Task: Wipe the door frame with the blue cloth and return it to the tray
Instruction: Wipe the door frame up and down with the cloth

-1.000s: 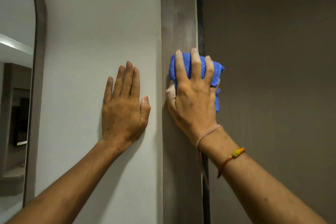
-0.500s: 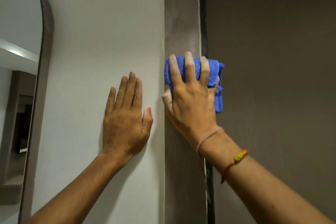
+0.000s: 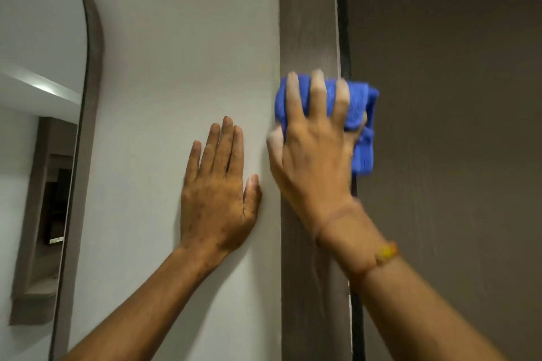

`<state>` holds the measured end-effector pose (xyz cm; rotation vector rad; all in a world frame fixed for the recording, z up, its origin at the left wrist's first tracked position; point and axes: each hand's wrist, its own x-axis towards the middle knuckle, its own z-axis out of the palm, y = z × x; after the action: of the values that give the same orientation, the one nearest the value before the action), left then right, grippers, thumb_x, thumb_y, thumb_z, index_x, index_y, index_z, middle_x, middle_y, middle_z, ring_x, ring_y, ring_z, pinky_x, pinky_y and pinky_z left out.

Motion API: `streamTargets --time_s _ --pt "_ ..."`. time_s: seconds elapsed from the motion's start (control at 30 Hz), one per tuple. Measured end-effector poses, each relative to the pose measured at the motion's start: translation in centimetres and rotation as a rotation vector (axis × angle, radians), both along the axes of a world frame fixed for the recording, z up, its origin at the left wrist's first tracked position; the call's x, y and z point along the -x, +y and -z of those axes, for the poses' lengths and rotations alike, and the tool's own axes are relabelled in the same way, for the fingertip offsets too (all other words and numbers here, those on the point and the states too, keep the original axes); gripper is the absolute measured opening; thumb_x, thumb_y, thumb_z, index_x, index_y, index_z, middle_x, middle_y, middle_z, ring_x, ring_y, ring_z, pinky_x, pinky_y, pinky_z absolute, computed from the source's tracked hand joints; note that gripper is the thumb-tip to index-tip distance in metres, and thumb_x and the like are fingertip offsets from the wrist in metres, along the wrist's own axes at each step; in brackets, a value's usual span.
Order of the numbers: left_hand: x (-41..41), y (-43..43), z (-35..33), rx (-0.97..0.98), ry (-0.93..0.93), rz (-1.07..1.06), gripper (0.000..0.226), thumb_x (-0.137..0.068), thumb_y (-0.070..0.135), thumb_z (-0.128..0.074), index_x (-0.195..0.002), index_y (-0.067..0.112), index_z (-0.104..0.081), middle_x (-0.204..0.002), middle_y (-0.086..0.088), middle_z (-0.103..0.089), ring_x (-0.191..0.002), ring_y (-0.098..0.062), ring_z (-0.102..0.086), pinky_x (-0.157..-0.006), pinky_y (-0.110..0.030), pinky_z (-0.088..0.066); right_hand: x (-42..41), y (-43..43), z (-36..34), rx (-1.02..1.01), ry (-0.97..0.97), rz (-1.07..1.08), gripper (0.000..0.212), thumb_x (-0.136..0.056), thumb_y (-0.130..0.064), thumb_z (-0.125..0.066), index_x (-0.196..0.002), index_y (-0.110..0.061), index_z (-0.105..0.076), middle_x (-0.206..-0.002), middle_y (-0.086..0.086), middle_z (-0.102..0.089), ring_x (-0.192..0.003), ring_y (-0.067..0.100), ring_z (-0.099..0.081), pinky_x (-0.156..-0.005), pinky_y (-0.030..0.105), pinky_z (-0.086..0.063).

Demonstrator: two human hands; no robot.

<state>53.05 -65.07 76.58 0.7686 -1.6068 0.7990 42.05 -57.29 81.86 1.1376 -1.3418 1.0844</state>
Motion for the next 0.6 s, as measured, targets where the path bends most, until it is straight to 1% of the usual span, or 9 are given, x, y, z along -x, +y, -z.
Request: streamTargets --time_s 0.07,0.1,0.17,0.27,0.33,0.4,0.47,0.53,0.6 --pt "0.0 0.0 0.1 -0.004 0.003 -0.003 0.068 -0.089 0.037 -0.024 -0.148 0.008 -0.009 -0.158 -0.012 -0.009 -0.146 -0.023 -0.006 -0.119 -0.045 -0.011 0.5 0.3 2.1 -0.044 -0.031 -0.025 0.065 -0.086 -0.035 -0.041 -0.146 -0.022 -0.019 -0.152 0.013 -0.025 -0.139 0.039 -0.019 -0.095 0.072 -0.036" --pt "0.1 -0.1 0.1 -0.003 0.004 -0.007 0.068 -0.089 0.038 -0.024 -0.148 0.009 -0.008 -0.158 -0.011 -0.008 -0.146 -0.023 -0.005 -0.119 -0.045 -0.011 0.9 0.4 1.4 -0.055 -0.027 -0.030 0.065 -0.086 -0.035 -0.041 -0.145 -0.023 -0.019 -0.152 0.013 -0.025 -0.139 0.039 -0.018 -0.095 0.072 -0.036" --pt "0.0 -0.3 0.1 -0.001 0.006 -0.006 0.068 -0.088 0.038 -0.024 -0.148 0.010 -0.006 -0.158 -0.010 -0.006 -0.146 -0.022 -0.004 -0.119 -0.044 -0.010 1.3 0.4 -2.6 -0.038 -0.008 -0.013 0.063 -0.088 -0.036 -0.040 -0.146 -0.022 -0.017 -0.152 0.012 -0.023 -0.139 0.038 -0.017 -0.096 0.070 -0.035" --pt "0.1 -0.4 0.1 0.002 0.008 -0.005 0.068 -0.088 0.038 -0.024 -0.148 0.010 -0.007 -0.158 -0.009 -0.006 -0.146 -0.021 -0.004 -0.119 -0.044 -0.010 1.6 0.7 -7.9 -0.020 0.010 -0.008 0.061 -0.091 -0.037 -0.038 -0.146 -0.020 -0.018 -0.152 0.011 -0.022 -0.138 0.039 -0.017 -0.096 0.066 -0.039" --pt "0.1 -0.4 0.1 0.005 0.004 -0.005 0.068 -0.088 0.038 -0.024 -0.148 0.010 -0.007 -0.158 -0.009 -0.006 -0.146 -0.021 -0.004 -0.119 -0.044 -0.009 2.0 0.7 -6.7 0.001 -0.013 -0.049 0.062 -0.091 -0.036 -0.039 -0.147 -0.019 -0.016 -0.153 0.012 -0.020 -0.138 0.039 -0.016 -0.099 0.063 -0.040" --pt "0.1 -0.4 0.1 0.007 0.006 -0.001 0.068 -0.088 0.038 -0.024 -0.148 0.010 -0.006 -0.158 -0.009 -0.006 -0.146 -0.021 -0.004 -0.119 -0.043 -0.009 2.4 0.5 -2.5 0.023 -0.080 -0.095 0.063 -0.091 -0.034 -0.040 -0.147 -0.020 -0.015 -0.155 0.012 -0.017 -0.139 0.039 -0.016 -0.105 0.059 -0.037" --pt "0.2 -0.3 0.2 -0.002 0.009 -0.005 0.068 -0.088 0.038 -0.024 -0.148 0.010 -0.006 -0.158 -0.010 -0.007 -0.146 -0.021 -0.004 -0.119 -0.043 -0.009 2.4 0.7 0.7 0.023 -0.110 -0.114 0.063 -0.090 -0.032 -0.040 -0.147 -0.020 -0.015 -0.155 0.012 -0.017 -0.138 0.039 -0.017 -0.104 0.057 -0.038" --pt "0.2 -0.2 0.1 -0.006 0.011 -0.010 0.068 -0.088 0.039 -0.023 -0.148 0.010 -0.007 -0.158 -0.010 -0.006 -0.146 -0.021 -0.003 -0.119 -0.043 -0.008 2.7 0.9 -0.8 0.004 -0.075 -0.102 0.063 -0.090 -0.031 -0.041 -0.147 -0.020 -0.015 -0.154 0.014 -0.017 -0.136 0.040 -0.018 -0.104 0.059 -0.038" --pt "0.2 0.1 0.1 -0.018 0.004 -0.009 0.069 -0.088 0.039 -0.023 -0.148 0.010 -0.006 -0.158 -0.009 -0.005 -0.146 -0.021 -0.003 -0.120 -0.043 -0.007 3.0 1.4 -5.2 -0.019 -0.034 -0.057 0.061 -0.092 -0.031 -0.040 -0.146 -0.018 -0.016 -0.152 0.016 -0.020 -0.133 0.041 -0.023 -0.101 0.057 -0.041"
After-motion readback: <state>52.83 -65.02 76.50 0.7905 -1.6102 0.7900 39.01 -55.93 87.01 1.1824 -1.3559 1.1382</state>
